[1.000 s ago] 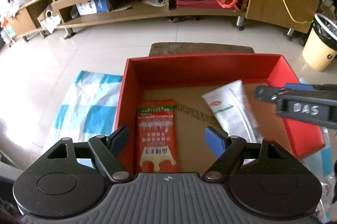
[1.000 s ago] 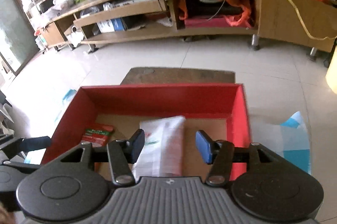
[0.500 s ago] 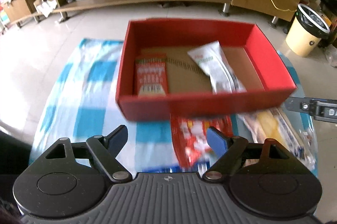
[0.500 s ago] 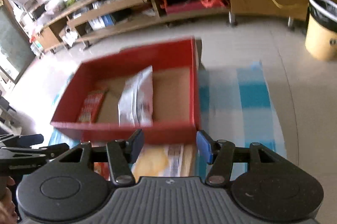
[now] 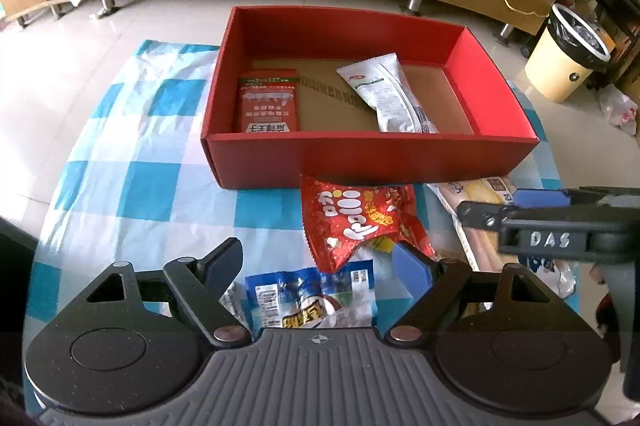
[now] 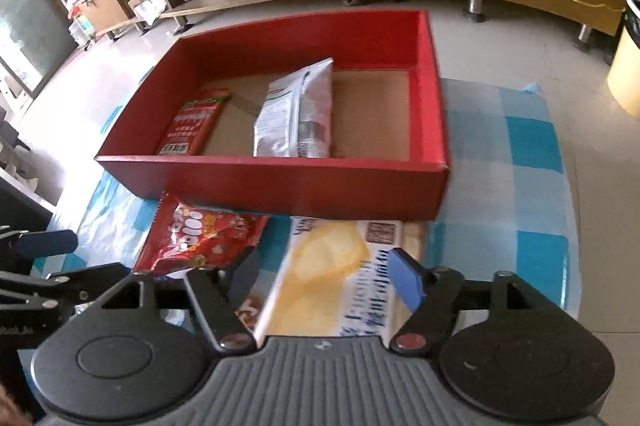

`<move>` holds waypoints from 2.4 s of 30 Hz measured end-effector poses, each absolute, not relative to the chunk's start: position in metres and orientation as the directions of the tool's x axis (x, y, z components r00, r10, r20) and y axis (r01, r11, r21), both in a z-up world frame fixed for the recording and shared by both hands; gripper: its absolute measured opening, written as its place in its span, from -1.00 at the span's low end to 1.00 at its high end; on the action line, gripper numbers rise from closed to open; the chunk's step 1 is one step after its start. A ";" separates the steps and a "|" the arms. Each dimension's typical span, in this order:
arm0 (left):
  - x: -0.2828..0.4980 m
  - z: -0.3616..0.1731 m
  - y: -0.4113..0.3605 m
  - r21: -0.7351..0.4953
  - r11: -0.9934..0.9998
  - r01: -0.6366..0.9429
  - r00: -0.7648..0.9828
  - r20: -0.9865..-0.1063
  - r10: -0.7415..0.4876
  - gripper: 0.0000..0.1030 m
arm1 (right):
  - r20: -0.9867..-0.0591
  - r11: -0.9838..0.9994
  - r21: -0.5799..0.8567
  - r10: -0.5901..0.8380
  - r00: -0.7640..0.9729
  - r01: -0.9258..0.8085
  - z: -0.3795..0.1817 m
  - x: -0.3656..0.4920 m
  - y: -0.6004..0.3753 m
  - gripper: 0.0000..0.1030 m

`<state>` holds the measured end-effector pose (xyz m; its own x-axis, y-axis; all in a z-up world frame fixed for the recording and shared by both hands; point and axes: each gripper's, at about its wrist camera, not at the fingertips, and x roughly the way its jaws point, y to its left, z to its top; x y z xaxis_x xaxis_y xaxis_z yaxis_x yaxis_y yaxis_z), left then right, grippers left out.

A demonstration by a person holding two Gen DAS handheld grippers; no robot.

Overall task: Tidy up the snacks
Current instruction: 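Withdraw both tools from the box back toward the snack pile, then grasp the HORSH bread pack with right while left grasps the wrapped bun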

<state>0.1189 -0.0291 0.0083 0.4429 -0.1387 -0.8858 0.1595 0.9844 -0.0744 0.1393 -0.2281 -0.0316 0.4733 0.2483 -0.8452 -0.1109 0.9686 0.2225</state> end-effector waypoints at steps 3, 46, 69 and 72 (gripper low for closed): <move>0.124 0.004 -0.031 -0.072 0.986 0.153 0.436 -0.890 -0.133 0.69 | -0.850 0.973 0.192 0.231 0.473 -0.130 -0.035 0.142 -0.220 0.50; 0.065 -0.026 -0.034 -0.008 0.988 0.152 0.371 -0.926 -0.064 0.25 | -0.884 0.980 0.185 0.200 0.423 -0.075 -0.056 0.131 -0.245 0.38; 0.064 0.012 -0.030 -0.038 0.988 0.147 0.463 -0.881 -0.103 0.25 | -0.800 0.960 0.266 0.273 0.534 -0.093 -0.004 0.066 -0.229 0.32; 0.065 0.014 -0.031 -0.034 0.989 0.146 0.471 -0.877 -0.100 0.25 | -0.789 0.956 0.270 0.286 0.544 -0.111 0.002 0.065 -0.225 0.32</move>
